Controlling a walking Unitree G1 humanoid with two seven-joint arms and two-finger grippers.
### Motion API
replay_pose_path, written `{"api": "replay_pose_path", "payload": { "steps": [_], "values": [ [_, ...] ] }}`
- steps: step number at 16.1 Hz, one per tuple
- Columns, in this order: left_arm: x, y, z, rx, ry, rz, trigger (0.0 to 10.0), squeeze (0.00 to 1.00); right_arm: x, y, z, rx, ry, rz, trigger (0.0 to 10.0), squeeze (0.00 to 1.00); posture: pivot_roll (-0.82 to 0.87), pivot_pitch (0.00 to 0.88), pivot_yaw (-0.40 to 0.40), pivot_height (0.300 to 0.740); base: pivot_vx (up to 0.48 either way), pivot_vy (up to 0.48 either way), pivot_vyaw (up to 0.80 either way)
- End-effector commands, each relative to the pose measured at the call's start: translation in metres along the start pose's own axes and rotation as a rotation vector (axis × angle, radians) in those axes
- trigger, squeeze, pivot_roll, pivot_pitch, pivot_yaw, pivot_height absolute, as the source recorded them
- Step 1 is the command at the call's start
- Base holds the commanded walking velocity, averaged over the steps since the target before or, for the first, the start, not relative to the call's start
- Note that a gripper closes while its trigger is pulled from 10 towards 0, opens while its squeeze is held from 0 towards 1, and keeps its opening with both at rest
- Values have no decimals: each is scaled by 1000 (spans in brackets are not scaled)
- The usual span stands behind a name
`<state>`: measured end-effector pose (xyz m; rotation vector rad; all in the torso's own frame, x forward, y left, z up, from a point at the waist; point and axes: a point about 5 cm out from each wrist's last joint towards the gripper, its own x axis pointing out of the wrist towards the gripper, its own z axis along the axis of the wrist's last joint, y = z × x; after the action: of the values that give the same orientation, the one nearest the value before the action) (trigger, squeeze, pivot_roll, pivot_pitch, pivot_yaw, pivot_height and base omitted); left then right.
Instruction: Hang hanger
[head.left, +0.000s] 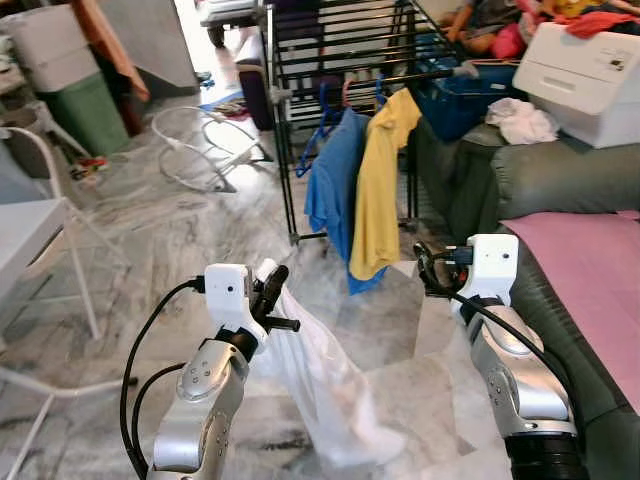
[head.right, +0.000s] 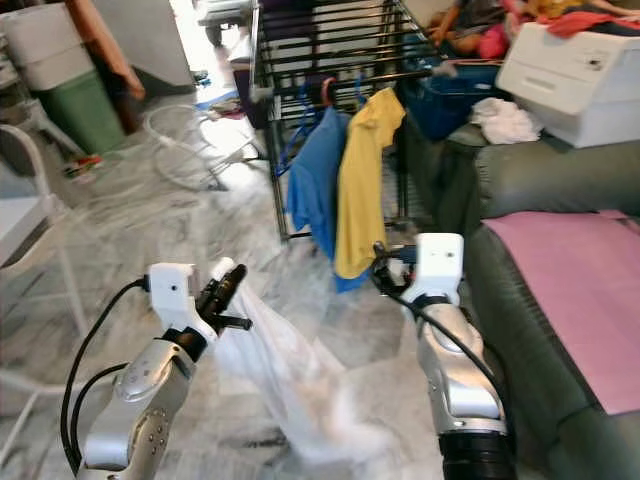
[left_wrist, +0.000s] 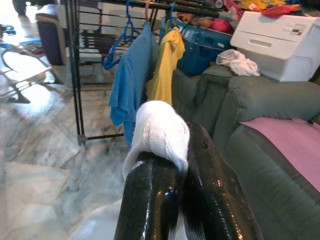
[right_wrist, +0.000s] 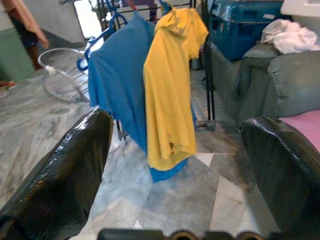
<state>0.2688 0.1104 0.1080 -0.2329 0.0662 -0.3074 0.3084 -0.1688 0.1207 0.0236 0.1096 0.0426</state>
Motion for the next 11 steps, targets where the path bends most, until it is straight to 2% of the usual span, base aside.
{"api": "replay_pose_path", "payload": {
  "steps": [1,11],
  "values": [
    [-2,10,9,38,-39,26,10000,0,2,15,5,12,-21,47,10000,0,-113,0,78,740,319,360,0],
    [-1,8,7,50,-49,31,10000,0,1,14,4,5,-19,46,10000,0,-119,0,80,740,364,310,0]
  ]
}}
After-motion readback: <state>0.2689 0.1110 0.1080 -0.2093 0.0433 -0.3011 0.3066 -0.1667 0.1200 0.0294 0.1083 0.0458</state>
